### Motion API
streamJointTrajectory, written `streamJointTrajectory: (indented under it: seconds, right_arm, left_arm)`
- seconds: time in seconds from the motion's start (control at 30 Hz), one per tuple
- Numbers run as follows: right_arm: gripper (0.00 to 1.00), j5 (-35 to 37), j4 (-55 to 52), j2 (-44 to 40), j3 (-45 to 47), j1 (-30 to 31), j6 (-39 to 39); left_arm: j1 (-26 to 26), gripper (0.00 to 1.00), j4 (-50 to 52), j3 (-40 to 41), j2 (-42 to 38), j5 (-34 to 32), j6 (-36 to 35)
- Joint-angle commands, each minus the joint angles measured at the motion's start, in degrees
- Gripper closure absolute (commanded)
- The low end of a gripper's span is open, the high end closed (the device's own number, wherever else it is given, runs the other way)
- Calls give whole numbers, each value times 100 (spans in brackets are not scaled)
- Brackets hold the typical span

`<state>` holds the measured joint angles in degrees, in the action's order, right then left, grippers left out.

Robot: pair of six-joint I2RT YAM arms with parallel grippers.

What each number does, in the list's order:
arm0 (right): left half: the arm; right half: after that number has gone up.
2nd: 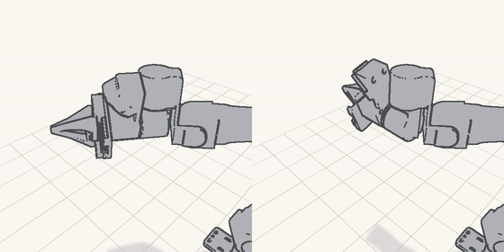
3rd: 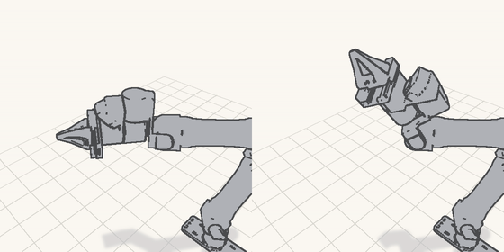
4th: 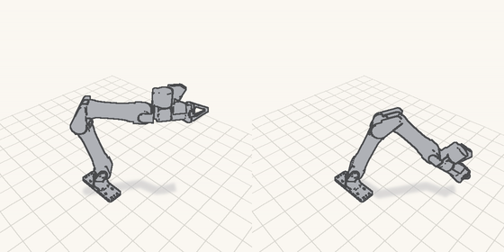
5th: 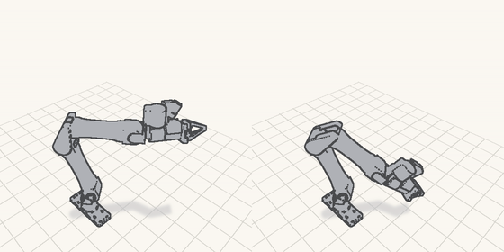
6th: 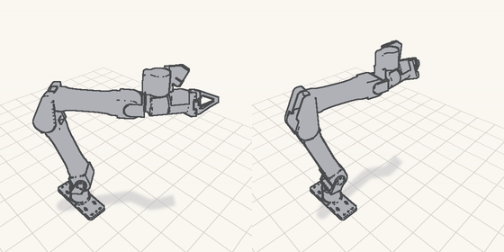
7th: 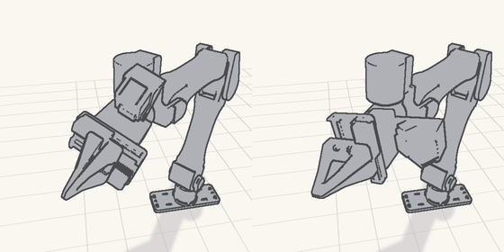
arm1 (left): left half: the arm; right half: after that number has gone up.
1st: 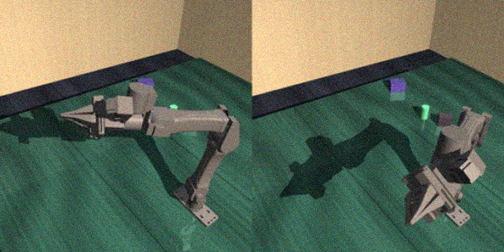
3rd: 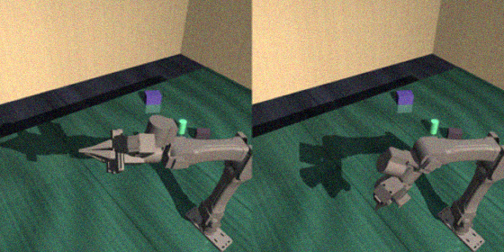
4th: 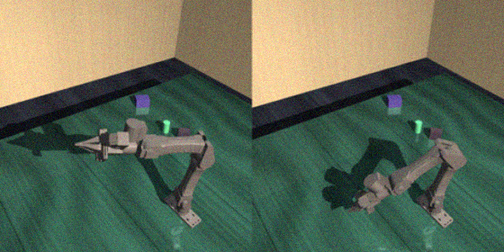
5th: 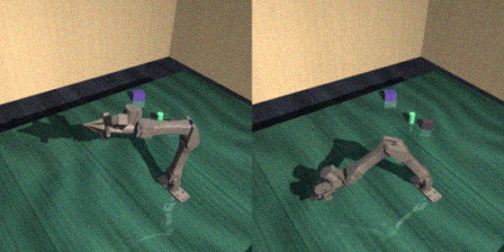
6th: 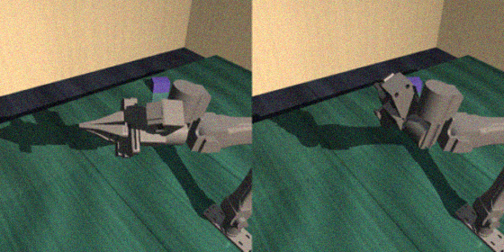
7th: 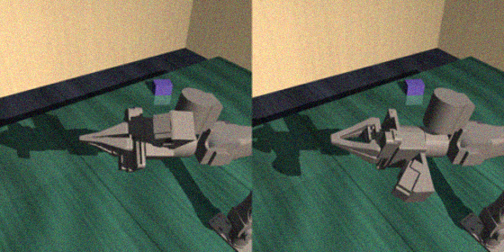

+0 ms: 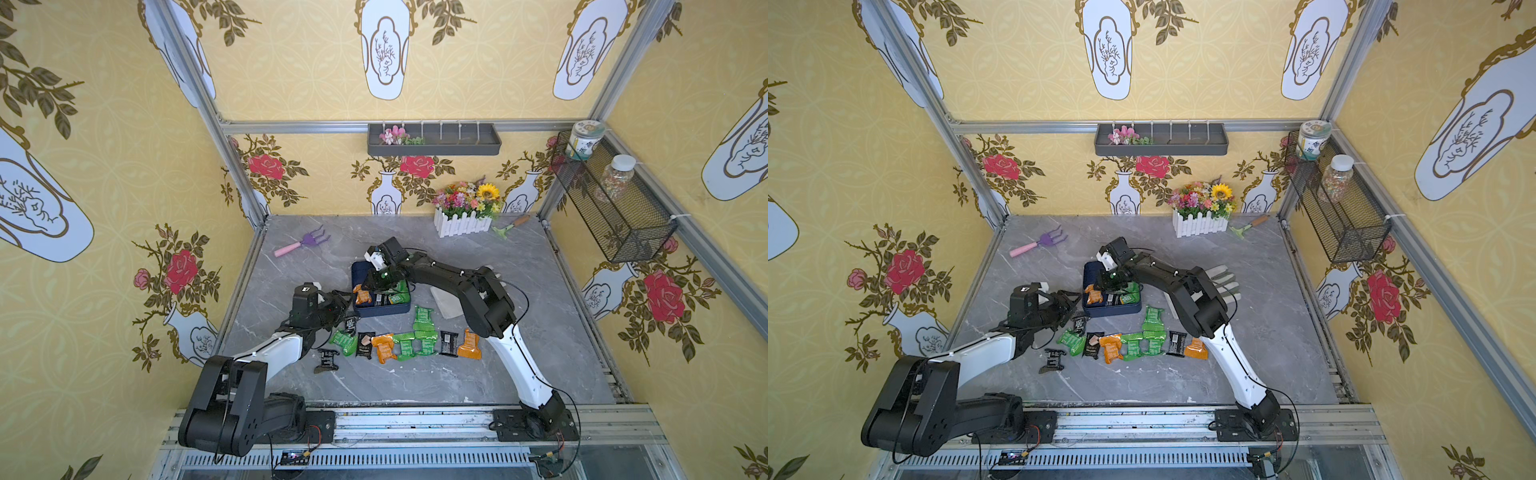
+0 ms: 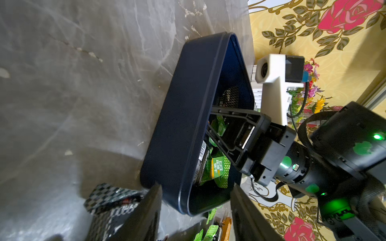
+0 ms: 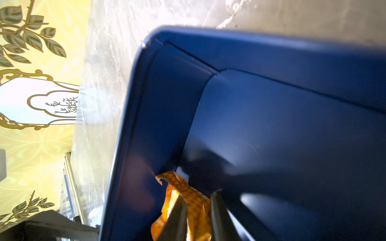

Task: Take the cookies out of the storage box
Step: Pick up the cookie from the storage box.

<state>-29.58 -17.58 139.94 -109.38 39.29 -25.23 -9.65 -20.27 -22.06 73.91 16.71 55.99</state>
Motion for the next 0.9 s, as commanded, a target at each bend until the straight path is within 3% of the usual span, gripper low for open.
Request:
streamJointTrajectory:
  seconds: [0.0,0.23,0.6,0.87]
  right_arm:
    - [84,214,-253,-45,57,16,67]
    - [100,313,-222,-413,109,26,77]
    - [100,885,-113,-1701,817,52,167]
    - [100,1587,159,-3250,2476,584,611]
  left_arm:
    - [-4,43,-117,0,-29,76,14]
    - [-2,43,-117,44,-217,52,52]
    - [-2,42,18,118,-805,-209,213]
    - [-2,42,396,192,-1183,-552,417]
